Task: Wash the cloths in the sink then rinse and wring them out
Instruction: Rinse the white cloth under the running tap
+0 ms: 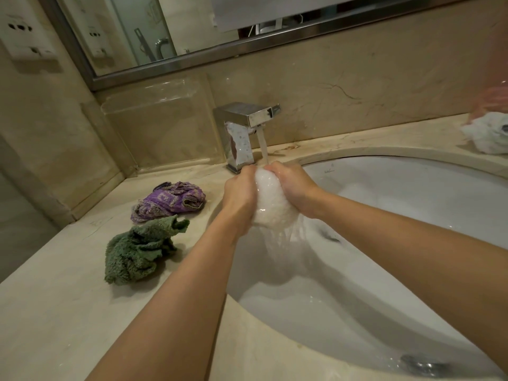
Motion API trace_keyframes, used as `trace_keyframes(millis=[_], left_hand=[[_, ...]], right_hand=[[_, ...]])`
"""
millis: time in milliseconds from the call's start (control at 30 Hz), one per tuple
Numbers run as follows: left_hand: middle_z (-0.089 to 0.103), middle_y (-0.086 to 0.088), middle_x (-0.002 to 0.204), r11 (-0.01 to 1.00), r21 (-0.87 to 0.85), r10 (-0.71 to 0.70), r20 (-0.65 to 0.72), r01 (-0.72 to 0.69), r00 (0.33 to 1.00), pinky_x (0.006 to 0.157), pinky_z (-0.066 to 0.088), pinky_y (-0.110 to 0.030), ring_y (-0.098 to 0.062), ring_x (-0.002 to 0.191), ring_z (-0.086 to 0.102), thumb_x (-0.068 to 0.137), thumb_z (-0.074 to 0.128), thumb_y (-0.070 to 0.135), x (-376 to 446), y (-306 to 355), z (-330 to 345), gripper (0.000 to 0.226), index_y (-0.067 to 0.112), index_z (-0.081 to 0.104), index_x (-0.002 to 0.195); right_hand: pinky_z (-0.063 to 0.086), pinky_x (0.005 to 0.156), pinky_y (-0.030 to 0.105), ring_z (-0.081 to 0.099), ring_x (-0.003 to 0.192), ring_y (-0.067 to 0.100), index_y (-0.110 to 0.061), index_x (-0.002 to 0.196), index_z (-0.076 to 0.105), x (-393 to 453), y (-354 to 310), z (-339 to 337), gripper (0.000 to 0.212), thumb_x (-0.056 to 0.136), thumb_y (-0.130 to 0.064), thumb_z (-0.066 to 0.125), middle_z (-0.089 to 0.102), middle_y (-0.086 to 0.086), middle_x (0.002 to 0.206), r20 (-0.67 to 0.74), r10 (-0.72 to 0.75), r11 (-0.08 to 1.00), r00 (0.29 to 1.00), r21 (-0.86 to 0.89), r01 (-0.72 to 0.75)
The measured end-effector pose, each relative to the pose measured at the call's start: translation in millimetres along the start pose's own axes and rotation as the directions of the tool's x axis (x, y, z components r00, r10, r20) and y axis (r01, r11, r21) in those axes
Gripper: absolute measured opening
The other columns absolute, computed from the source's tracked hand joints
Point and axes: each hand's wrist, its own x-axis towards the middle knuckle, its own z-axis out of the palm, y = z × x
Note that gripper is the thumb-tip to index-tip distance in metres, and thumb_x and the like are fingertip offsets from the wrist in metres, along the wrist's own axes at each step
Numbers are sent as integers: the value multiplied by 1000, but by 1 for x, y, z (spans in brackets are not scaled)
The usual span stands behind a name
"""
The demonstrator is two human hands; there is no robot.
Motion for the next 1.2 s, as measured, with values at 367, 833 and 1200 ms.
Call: trace_keyframes(millis=[367,833,1200], left_hand=[[68,-7,105,983,6,-183,111,184,977,65,52,-34,-23,89,64,96,27,64,5,-2,-2,63,19,56,128],[60,-7,105,948,-314,60,16,-52,998,77,59,-45,-25,98,61,87,67,16,5,1,-2,30,10,60,115],[44,-8,136,976,137,158,98,-171,983,86,55,-47,-28,115,52,79,49,53,-4,-9,24,63,26,41,136]], right_hand=[[48,73,33,59,78,17,-14,85,64,-1,3,-4,40,94,-52,51,63,-3,79,-283,-253,961,925,-181,207],[50,92,48,60,109,28,-25,118,60,5,-1,-10,47,86,-59,54,62,7,121,23,101,967,995,233,-103],[56,84,41,64,97,29,-14,108,60,9,-7,-32,37,87,-44,55,66,11,104,64,322,936,944,130,-328]])
